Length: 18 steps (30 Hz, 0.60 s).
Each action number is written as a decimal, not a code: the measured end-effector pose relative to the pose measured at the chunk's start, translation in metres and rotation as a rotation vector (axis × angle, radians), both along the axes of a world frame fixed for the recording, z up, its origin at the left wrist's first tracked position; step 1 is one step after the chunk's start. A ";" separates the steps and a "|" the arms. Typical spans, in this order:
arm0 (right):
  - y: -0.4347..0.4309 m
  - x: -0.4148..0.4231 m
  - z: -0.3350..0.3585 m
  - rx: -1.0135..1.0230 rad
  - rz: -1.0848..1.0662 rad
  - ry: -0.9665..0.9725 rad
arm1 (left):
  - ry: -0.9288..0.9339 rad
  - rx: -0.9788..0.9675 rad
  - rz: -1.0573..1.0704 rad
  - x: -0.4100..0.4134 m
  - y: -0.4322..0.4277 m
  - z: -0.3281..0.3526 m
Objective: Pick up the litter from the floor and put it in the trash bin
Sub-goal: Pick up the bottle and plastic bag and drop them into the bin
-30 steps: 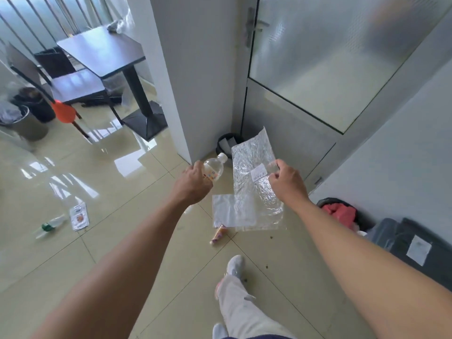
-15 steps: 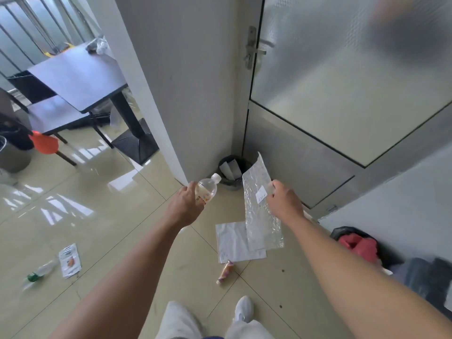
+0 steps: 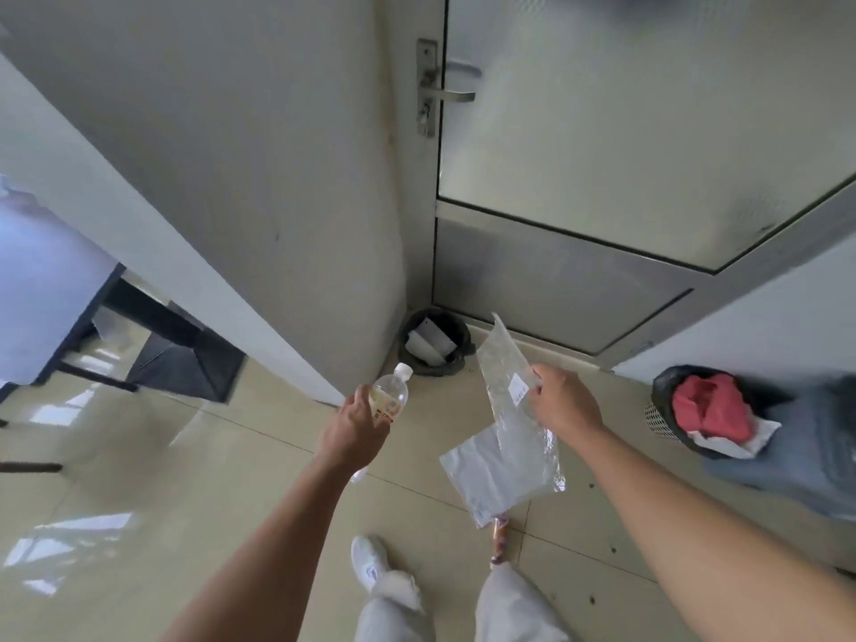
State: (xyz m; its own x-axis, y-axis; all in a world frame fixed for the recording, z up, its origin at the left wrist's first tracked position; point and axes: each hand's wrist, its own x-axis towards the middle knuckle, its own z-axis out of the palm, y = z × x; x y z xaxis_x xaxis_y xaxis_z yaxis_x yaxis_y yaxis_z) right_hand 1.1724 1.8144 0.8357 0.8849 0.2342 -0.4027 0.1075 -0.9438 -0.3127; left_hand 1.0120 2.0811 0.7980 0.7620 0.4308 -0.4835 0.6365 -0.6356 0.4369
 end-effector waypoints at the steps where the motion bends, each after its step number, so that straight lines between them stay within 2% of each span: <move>1: 0.011 0.002 -0.001 -0.001 -0.015 0.014 | 0.012 -0.014 0.008 0.011 0.011 -0.003; 6: 0.050 0.041 -0.027 0.043 -0.101 0.112 | 0.081 -0.031 -0.049 0.081 0.035 -0.024; 9: 0.071 0.080 -0.068 0.068 -0.134 0.143 | 0.124 -0.026 -0.036 0.123 0.045 -0.059; 13: 0.100 0.140 -0.179 0.104 -0.085 0.117 | 0.170 -0.066 0.073 0.171 0.070 -0.162; 18: 0.130 0.195 -0.312 0.096 0.113 -0.011 | 0.176 -0.068 0.094 0.196 0.099 -0.285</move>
